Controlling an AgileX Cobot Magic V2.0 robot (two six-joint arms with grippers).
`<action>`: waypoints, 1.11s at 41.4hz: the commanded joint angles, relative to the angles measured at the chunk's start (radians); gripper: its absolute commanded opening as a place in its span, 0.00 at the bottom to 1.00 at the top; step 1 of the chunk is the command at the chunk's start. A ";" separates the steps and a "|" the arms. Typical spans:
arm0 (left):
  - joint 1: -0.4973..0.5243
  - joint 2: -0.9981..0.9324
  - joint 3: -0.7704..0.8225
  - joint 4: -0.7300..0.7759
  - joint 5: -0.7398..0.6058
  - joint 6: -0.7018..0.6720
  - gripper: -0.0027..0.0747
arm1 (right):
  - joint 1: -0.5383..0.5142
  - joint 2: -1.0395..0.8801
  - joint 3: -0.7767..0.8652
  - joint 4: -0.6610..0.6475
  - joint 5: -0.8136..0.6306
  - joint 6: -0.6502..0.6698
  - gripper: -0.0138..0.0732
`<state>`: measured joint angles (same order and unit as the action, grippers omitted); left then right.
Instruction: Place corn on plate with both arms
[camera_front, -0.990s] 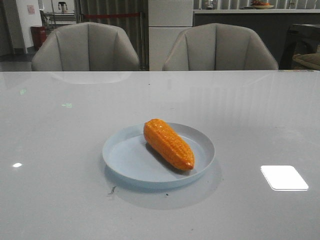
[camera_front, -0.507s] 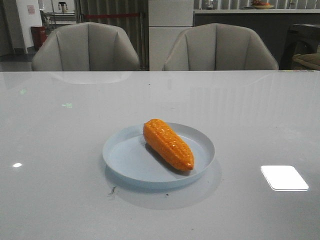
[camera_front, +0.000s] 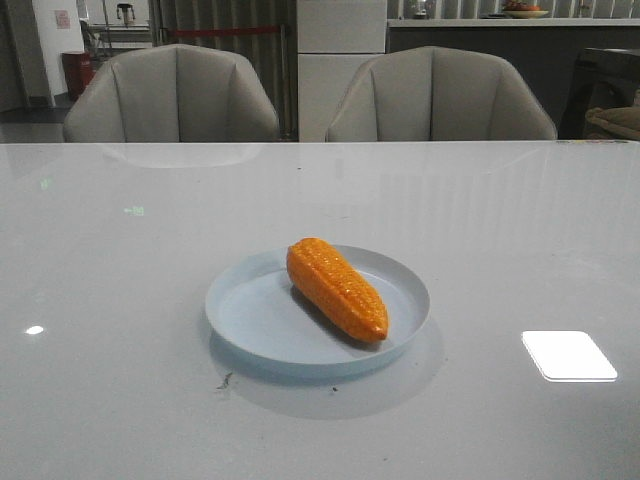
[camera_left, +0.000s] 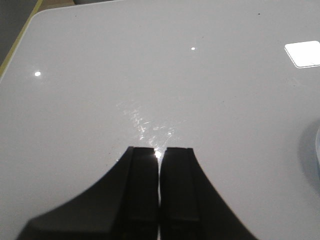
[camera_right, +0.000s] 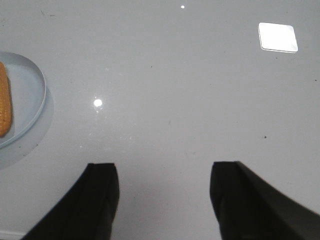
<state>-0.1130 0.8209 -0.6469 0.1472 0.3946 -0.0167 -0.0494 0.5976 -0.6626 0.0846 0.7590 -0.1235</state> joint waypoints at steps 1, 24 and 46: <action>0.001 -0.002 -0.029 -0.002 -0.080 -0.011 0.20 | -0.004 -0.001 -0.025 0.000 -0.074 -0.010 0.74; 0.003 -0.002 -0.029 0.002 -0.087 -0.011 0.20 | -0.004 -0.001 -0.025 0.000 -0.071 -0.010 0.74; 0.003 -0.270 0.122 -0.304 -0.444 0.243 0.15 | -0.004 -0.001 -0.025 0.000 -0.071 -0.010 0.74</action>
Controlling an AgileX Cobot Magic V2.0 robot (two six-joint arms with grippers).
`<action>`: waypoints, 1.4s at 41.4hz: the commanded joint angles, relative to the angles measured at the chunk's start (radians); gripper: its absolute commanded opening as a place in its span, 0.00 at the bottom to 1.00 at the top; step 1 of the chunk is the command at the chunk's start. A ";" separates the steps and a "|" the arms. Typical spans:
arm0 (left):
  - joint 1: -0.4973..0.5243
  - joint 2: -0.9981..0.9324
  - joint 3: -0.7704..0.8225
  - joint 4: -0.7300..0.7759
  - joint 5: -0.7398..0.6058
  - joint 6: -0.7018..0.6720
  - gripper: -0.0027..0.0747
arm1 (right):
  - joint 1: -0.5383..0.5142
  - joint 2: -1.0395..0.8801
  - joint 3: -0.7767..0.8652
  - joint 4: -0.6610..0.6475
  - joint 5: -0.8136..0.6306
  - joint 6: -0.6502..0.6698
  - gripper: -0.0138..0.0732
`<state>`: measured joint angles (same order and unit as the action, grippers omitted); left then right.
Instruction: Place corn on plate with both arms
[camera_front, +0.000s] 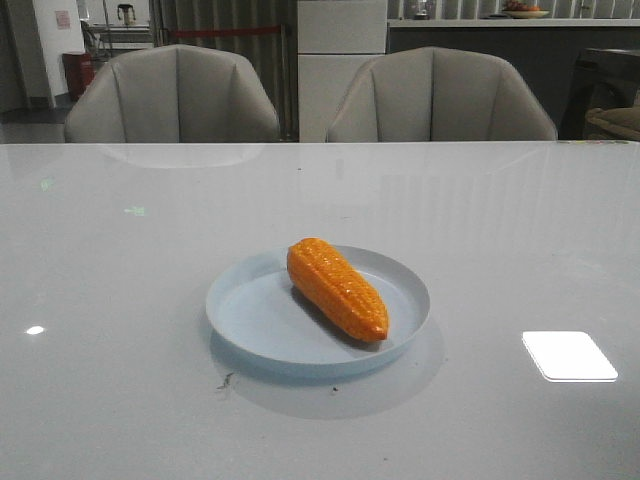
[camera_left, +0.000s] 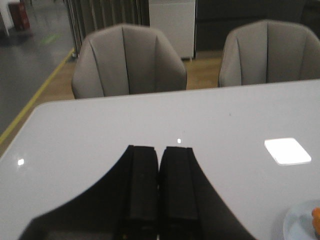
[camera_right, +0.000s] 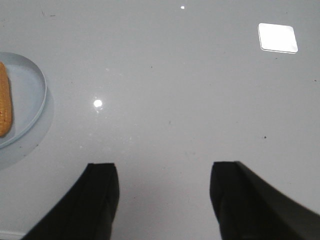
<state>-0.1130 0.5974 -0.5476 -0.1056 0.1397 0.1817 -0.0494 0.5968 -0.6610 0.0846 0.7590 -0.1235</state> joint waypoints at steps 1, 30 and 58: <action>0.003 -0.069 0.044 -0.049 -0.213 0.044 0.15 | -0.004 0.000 -0.026 0.000 -0.071 -0.010 0.74; 0.059 -0.618 0.460 0.005 -0.255 0.026 0.15 | -0.004 0.000 -0.026 0.000 -0.069 -0.010 0.74; 0.100 -0.618 0.591 0.003 -0.118 0.026 0.15 | -0.004 0.000 -0.026 0.000 -0.069 -0.010 0.74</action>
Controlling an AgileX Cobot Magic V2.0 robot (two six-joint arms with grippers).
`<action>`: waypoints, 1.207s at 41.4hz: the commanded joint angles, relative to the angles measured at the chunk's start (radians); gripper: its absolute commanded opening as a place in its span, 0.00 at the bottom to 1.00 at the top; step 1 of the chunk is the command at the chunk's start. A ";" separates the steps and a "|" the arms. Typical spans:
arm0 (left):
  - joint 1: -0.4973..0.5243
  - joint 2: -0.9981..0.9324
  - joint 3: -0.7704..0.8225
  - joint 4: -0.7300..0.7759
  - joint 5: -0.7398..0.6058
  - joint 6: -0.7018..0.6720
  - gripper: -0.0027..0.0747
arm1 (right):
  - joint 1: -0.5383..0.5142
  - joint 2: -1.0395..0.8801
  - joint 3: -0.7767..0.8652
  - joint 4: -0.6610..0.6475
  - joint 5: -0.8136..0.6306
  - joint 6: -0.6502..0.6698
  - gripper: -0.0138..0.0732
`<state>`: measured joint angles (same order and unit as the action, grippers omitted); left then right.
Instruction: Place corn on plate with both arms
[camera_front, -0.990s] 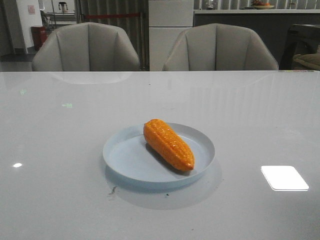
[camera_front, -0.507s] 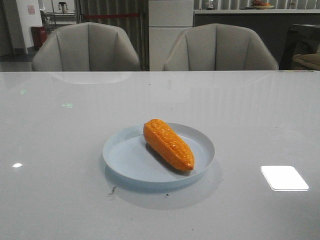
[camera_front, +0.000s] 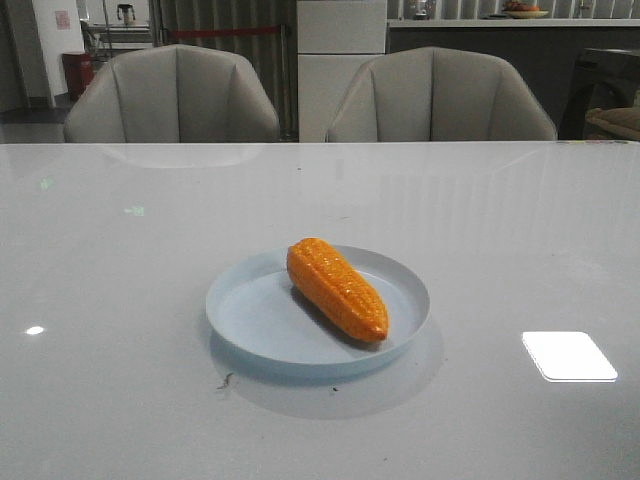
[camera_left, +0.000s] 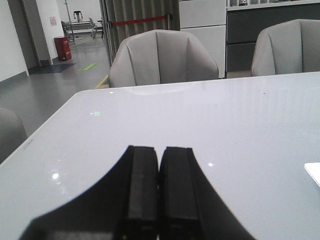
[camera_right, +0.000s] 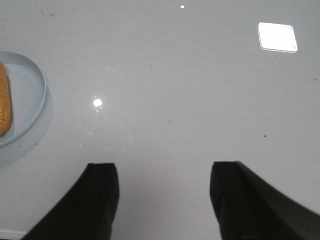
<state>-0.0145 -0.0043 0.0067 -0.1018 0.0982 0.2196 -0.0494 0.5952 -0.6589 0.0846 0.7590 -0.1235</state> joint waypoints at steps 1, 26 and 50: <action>0.001 -0.017 0.037 -0.001 -0.076 -0.012 0.15 | -0.004 0.001 -0.028 0.000 -0.069 -0.010 0.74; 0.001 -0.017 0.037 -0.001 -0.076 -0.012 0.15 | -0.002 -0.125 -0.028 -0.001 -0.066 -0.010 0.74; 0.001 -0.017 0.037 -0.001 -0.076 -0.012 0.15 | 0.059 -0.499 0.059 0.052 -0.160 -0.010 0.40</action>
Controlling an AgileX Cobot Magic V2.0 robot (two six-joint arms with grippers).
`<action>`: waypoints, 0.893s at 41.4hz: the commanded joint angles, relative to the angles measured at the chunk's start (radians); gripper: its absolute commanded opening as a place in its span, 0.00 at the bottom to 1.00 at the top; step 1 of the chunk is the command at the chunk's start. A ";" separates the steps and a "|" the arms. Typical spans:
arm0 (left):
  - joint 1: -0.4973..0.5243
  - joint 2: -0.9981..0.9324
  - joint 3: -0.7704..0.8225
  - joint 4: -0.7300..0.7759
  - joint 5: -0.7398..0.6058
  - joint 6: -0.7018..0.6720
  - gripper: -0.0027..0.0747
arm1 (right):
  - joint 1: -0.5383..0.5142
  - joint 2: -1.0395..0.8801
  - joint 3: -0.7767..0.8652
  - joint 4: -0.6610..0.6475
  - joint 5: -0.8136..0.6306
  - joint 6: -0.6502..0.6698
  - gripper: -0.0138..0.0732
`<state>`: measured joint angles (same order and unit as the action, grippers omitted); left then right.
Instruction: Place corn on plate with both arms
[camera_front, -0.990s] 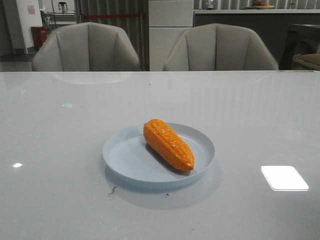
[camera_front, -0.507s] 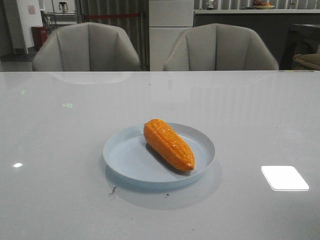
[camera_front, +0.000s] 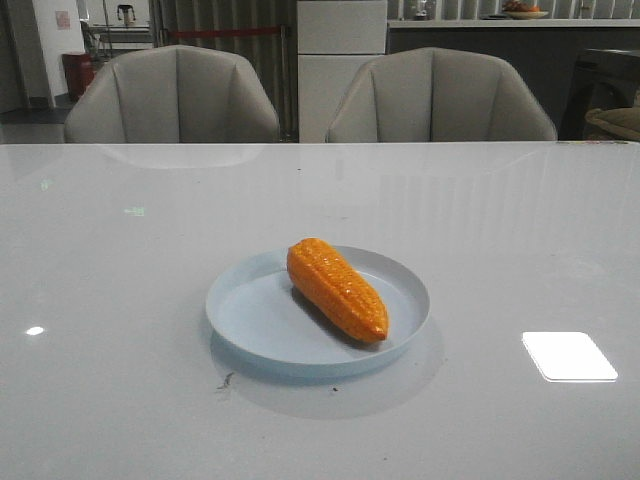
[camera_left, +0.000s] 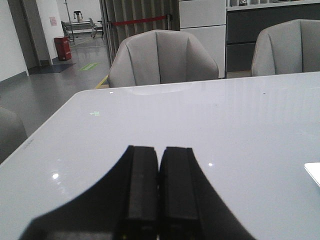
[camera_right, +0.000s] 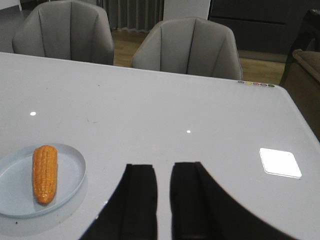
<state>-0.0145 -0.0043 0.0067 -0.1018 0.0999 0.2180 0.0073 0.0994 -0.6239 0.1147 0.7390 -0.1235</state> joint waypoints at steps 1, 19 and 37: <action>0.001 -0.017 0.037 -0.001 -0.078 -0.010 0.15 | 0.002 -0.017 0.052 0.047 -0.174 -0.010 0.40; 0.001 -0.017 0.037 -0.001 -0.078 -0.010 0.15 | 0.009 -0.133 0.482 0.307 -0.714 -0.011 0.24; 0.001 -0.017 0.037 -0.001 -0.076 -0.010 0.15 | 0.067 -0.133 0.631 0.204 -0.850 -0.013 0.23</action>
<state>-0.0145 -0.0043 0.0067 -0.1018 0.1018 0.2180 0.0747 -0.0130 0.0285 0.3449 -0.0233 -0.1235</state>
